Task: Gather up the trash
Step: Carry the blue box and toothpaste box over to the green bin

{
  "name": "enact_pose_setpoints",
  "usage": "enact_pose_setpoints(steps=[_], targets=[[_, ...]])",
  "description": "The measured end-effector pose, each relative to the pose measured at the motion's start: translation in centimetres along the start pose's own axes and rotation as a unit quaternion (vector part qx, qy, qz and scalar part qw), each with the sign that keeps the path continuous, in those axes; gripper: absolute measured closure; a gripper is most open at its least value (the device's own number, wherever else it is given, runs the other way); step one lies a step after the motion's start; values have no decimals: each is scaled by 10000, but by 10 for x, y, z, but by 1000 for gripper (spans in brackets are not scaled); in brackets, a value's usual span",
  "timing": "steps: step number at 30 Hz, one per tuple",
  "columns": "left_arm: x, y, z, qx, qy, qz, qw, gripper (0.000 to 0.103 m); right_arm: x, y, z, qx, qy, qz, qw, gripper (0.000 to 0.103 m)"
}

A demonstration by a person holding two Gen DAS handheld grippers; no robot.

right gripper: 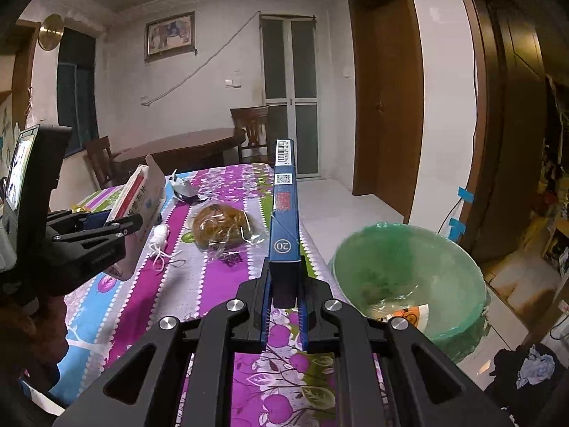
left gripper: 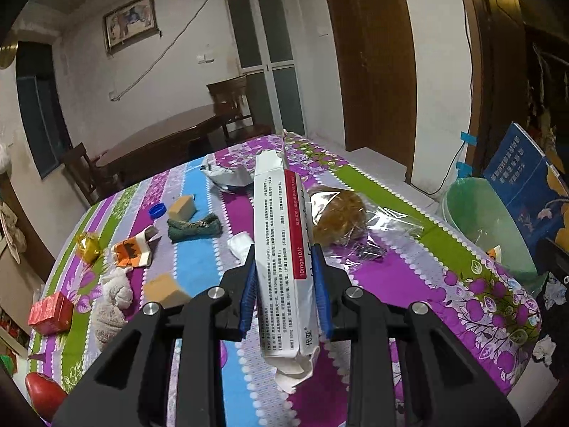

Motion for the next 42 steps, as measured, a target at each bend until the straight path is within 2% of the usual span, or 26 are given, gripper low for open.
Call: enact_pose_setpoints(steps=[14, 26, 30, 35, 37, 42], targets=[[23, 7, -3, 49, 4, -239, 9997, 76, 16, 0, 11, -57, -194, -64, 9998, 90], [67, 30, -2, 273, -235, -605, 9975, 75, 74, 6, 25, -196, -701, -408, 9965, 90], [88, 40, -7, 283, -559, -753, 9952, 75, 104, 11, 26, -346, -829, -556, 9944, 90], [123, 53, -24, 3, -1430, -894, 9857, 75, 146, 16, 20, -580, -894, -897, 9903, 90], [136, 57, -29, -81, -1656, -960, 9815, 75, 160, 16, 15, -673, -922, -998, 9884, 90], [174, 64, -37, -215, -1957, -1184, 9733, 75, 188, 12, -1, -1086, -896, -1408, 9800, 90]])
Point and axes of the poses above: each gripper's, at about its wrist camera, not at the fingertips, and z roughly against the way its jaws point, x to its right, y to its top, the point moved 5 cm from there along -z, roughly the way its jaws point, and after that the axes turned 7 degrees about y, right-handed, at the moved point
